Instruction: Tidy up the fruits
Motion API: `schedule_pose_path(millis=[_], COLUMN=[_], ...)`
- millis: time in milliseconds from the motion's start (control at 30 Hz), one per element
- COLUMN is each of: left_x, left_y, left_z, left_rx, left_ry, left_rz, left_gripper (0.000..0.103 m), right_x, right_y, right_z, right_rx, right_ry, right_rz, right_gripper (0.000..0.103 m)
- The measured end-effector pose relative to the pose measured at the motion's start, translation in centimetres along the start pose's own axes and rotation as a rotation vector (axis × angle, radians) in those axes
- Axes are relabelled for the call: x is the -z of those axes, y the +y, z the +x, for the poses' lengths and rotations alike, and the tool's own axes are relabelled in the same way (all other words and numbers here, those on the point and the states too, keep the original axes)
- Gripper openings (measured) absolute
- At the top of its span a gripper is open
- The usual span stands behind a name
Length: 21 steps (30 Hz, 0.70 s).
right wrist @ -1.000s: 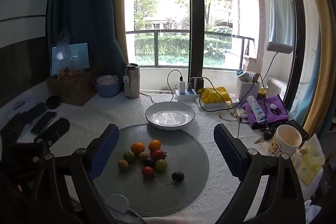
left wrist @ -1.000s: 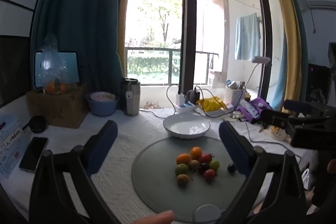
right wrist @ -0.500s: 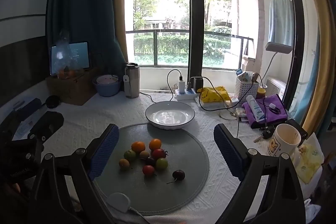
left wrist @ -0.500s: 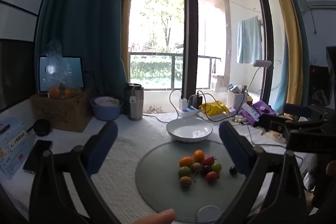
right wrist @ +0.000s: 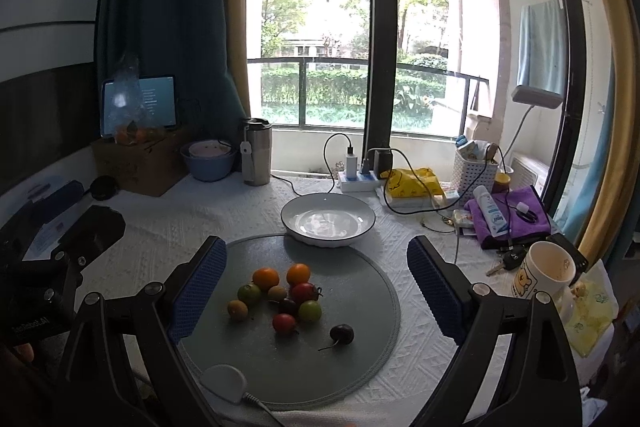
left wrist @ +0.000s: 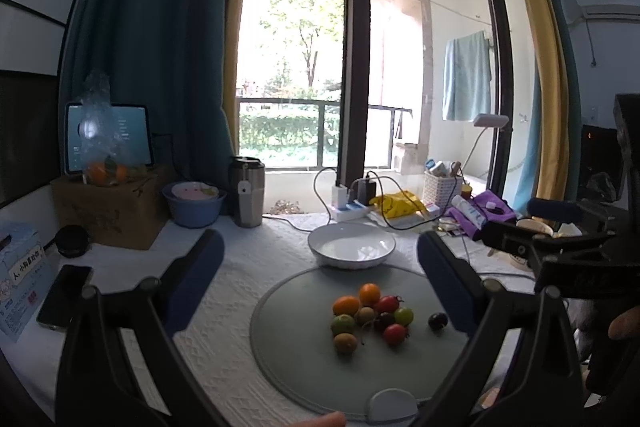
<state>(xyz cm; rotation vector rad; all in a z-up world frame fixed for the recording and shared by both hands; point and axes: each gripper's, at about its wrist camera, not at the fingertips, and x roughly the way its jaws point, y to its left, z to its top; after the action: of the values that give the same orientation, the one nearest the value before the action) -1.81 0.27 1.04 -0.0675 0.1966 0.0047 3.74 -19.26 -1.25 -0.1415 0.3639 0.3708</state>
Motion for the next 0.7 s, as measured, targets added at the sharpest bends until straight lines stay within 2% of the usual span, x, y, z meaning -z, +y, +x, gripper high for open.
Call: schedule_pose_path(millis=[700], left_x=[0.21], left_y=[-0.26], left_z=[-0.34], left_rx=[0.007], left_ry=[-0.003], left_rz=[0.001], left_gripper=[0.098], right_x=[0.34], right_y=[0.11], right_z=[-0.1], right_rx=[0.004], right_ry=[0.005], right_rz=[0.01], right_gripper=[0.094])
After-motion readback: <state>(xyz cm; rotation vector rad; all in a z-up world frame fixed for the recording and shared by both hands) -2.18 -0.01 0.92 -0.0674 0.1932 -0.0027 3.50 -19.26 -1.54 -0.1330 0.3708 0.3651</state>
